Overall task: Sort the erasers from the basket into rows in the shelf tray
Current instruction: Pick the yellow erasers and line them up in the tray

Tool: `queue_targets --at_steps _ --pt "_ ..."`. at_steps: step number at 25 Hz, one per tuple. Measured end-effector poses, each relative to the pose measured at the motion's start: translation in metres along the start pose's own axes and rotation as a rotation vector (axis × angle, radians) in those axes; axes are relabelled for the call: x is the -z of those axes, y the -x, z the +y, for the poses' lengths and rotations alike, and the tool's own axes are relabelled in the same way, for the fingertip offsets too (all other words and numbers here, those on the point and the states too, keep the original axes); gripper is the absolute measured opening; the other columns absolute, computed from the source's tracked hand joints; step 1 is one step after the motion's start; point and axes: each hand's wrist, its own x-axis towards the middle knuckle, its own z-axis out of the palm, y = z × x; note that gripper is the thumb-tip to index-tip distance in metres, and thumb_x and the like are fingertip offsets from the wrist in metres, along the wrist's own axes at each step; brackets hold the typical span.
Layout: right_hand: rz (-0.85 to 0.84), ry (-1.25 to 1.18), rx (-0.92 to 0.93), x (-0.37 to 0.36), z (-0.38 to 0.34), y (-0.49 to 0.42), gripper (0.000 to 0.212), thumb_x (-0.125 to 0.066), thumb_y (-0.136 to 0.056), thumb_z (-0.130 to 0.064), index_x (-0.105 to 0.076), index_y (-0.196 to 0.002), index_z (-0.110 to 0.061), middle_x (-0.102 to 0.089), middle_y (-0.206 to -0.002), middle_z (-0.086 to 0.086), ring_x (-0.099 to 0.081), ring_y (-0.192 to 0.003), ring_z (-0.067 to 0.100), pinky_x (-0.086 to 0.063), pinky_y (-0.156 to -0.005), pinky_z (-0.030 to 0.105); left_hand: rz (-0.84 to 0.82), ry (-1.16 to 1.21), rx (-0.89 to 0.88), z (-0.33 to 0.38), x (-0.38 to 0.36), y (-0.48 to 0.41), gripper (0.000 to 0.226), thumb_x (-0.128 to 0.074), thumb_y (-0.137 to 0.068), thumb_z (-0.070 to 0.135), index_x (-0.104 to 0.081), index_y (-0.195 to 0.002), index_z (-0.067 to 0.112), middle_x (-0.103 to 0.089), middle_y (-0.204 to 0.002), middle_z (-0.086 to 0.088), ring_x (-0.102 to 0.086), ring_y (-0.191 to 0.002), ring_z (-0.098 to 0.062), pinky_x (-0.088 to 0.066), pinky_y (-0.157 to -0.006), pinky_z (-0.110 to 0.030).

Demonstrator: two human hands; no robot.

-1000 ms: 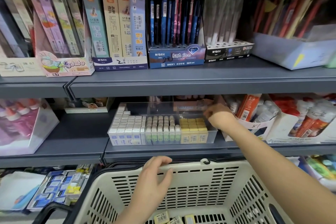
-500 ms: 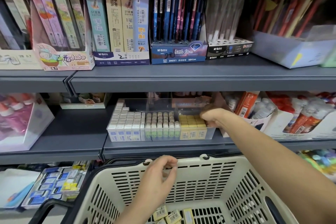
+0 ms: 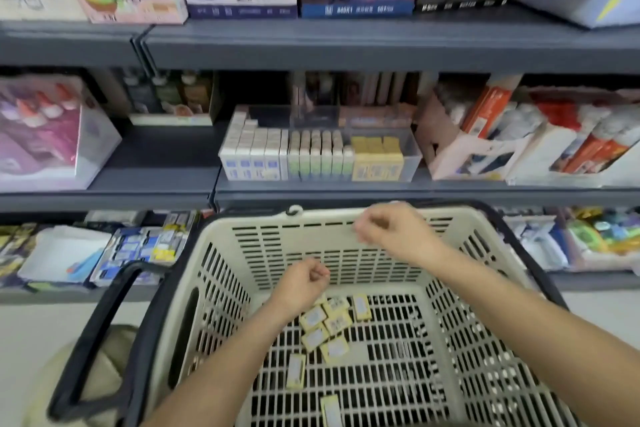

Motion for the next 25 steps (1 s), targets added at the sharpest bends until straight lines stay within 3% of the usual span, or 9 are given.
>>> queue_targets --at_steps 2,4,7,9,13,18,22,25 --pt "-0.249 0.106 -0.067 -0.041 0.024 0.02 0.015 -0.06 -0.087 -0.027 -0.07 -0.082 -0.016 -0.067 -0.078 -0.009 -0.062 -0.073 0.006 -0.047 -0.069 0.021 -0.026 -0.007 0.118 -0.02 -0.01 0.001 0.003 -0.057 -0.09 0.017 -0.059 -0.091 0.015 -0.061 -0.09 -0.001 -0.057 -0.084 -0.013 -0.047 -0.071 -0.023" --pt "-0.389 0.25 -0.139 -0.074 0.052 0.032 0.018 -0.061 -0.086 -0.025 -0.068 -0.099 -0.015 -0.066 -0.096 -0.003 -0.062 -0.09 0.012 -0.048 -0.08 0.025 -0.066 -0.054 0.171 -0.036 -0.019 0.001 0.004 -0.057 -0.09 0.017 -0.058 -0.093 0.015 -0.061 -0.095 -0.002 -0.058 -0.09 -0.015 -0.048 -0.078 -0.025" --pt "-0.472 0.405 -0.273 -0.106 0.083 0.039 0.056 -0.066 -0.083 -0.033 -0.044 -0.132 -0.017 -0.046 -0.128 0.005 -0.051 -0.115 0.022 -0.045 -0.094 0.034 -0.114 -0.102 0.198 -0.053 -0.027 0.001 0.011 -0.057 -0.089 0.016 -0.059 -0.101 0.015 -0.059 -0.103 -0.002 -0.057 -0.094 -0.015 -0.046 -0.083 -0.025" --pt "-0.482 0.428 -0.306 -0.118 0.096 0.038 0.074 -0.069 -0.08 -0.032 -0.029 -0.141 -0.018 -0.034 -0.136 0.007 -0.047 -0.119 0.025 -0.043 -0.097 0.035 -0.101 -0.137 0.228 -0.06 -0.027 0.0 0.02 -0.058 -0.089 0.016 -0.058 -0.109 0.013 -0.059 -0.109 -0.002 -0.056 -0.099 -0.016 -0.045 -0.086 -0.025" --pt "-0.498 0.455 -0.248 -0.134 0.105 0.035 0.069 -0.071 -0.076 -0.031 -0.033 -0.134 -0.021 -0.035 -0.133 0.006 -0.049 -0.115 0.026 -0.044 -0.095 0.036 -0.155 -0.19 0.277 -0.071 -0.034 0.003 0.033 -0.059 -0.087 0.017 -0.053 -0.119 0.015 -0.055 -0.121 -0.004 -0.056 -0.105 -0.018 -0.047 -0.085 -0.027" --pt "-0.509 0.531 -0.252 -0.144 0.108 0.033 0.076 -0.067 -0.076 -0.042 -0.023 -0.137 -0.031 -0.032 -0.135 0.006 -0.055 -0.107 0.027 -0.048 -0.078 0.034 -0.179 -0.203 0.28 -0.075 -0.042 0.002 0.035 -0.059 -0.086 0.019 -0.053 -0.12 0.018 -0.051 -0.126 -0.003 -0.056 -0.104 -0.019 -0.048 -0.087 -0.03" --pt "-0.496 0.498 -0.271 -0.146 0.106 0.032 0.075 -0.067 -0.074 -0.038 -0.024 -0.135 -0.032 -0.037 -0.13 0.004 -0.057 -0.096 0.023 -0.046 -0.064 0.029 -0.037 -0.22 0.294 -0.07 -0.039 0.002 0.023 -0.055 -0.087 0.026 -0.059 -0.109 0.019 -0.057 -0.115 -0.002 -0.06 -0.094 -0.018 -0.05 -0.078 -0.029" --pt "-0.51 0.454 -0.243 -0.142 0.102 0.031 0.07 -0.067 -0.076 -0.035 -0.028 -0.134 -0.033 -0.041 -0.123 0.004 -0.056 -0.093 0.022 -0.045 -0.065 0.029 0.019 -0.107 0.313 -0.064 -0.036 -0.001 0.018 -0.053 -0.09 0.027 -0.061 -0.101 0.015 -0.062 -0.099 -0.002 -0.061 -0.086 -0.018 -0.052 -0.078 -0.032"
